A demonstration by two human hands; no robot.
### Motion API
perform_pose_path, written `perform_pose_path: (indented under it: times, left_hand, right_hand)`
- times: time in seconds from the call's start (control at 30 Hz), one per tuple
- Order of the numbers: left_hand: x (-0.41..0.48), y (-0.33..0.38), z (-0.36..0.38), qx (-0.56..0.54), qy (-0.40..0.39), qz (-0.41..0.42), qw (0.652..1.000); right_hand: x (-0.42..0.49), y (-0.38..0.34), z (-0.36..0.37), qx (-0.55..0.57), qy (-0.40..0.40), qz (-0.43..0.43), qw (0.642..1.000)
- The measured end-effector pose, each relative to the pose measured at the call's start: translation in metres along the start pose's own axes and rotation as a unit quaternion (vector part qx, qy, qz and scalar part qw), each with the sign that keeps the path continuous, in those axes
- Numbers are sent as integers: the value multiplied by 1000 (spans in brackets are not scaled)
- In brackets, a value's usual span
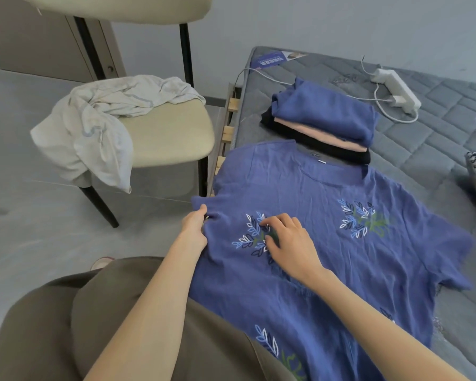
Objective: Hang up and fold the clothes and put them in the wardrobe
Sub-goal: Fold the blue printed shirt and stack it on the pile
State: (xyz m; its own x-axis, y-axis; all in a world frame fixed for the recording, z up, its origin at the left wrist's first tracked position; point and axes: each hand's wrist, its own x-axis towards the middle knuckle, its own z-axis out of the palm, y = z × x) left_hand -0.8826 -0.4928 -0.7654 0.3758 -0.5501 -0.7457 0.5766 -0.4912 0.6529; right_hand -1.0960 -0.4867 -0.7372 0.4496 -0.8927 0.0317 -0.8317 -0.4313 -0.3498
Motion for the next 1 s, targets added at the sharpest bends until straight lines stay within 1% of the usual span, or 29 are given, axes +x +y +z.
perform_pose_path:
  times: [0.1, 0.17, 0.23, 0.3, 0.4, 0.47, 0.53, 0.7, 0.87, 0.93, 1.0]
  left_hand:
    - [0, -1, 0, 4, 22, -14, 1000]
    - [-1, -1, 0, -22, -10, -30, 999]
    - [-5, 2, 2, -83, -63, -41, 994]
    - [-4, 4, 1, -133, -89, -56, 986]
    - [1, 5, 0, -128, -125, -93, 979]
    - [7, 7, 0, -108, -151, -102, 977]
    - [13, 9, 0, -83, -160, -99, 979]
    - [24, 12, 2, -74, -148, -83, 983]
    - [32, 13, 2, -75, -127, -65, 987]
    - [32, 15, 2, -73, -96, -39, 992]
    - [32, 18, 2, -79, -59, -17, 995]
  right_hand:
    - [2, 3, 1, 7, 1, -4, 1000]
    - [5, 5, 0, 11, -4, -6, 1000]
    - [12, 6, -4, 30, -7, 5, 1000]
    - [27, 7, -10, 68, -4, 22, 997]
    - [64, 3, -19, 112, 5, 23, 993]
    - [96, -2, -23, 116, 7, 8, 993]
    - [129, -9, -24, 106, -2, -12, 994]
    - [208, -24, -17, 64, -58, -36, 996]
    - [263, -37, -1, 25, -169, -27, 985]
    - [275, -42, 7, -45, -220, -35, 974]
    - [282, -47, 14, -144, -264, -53, 952]
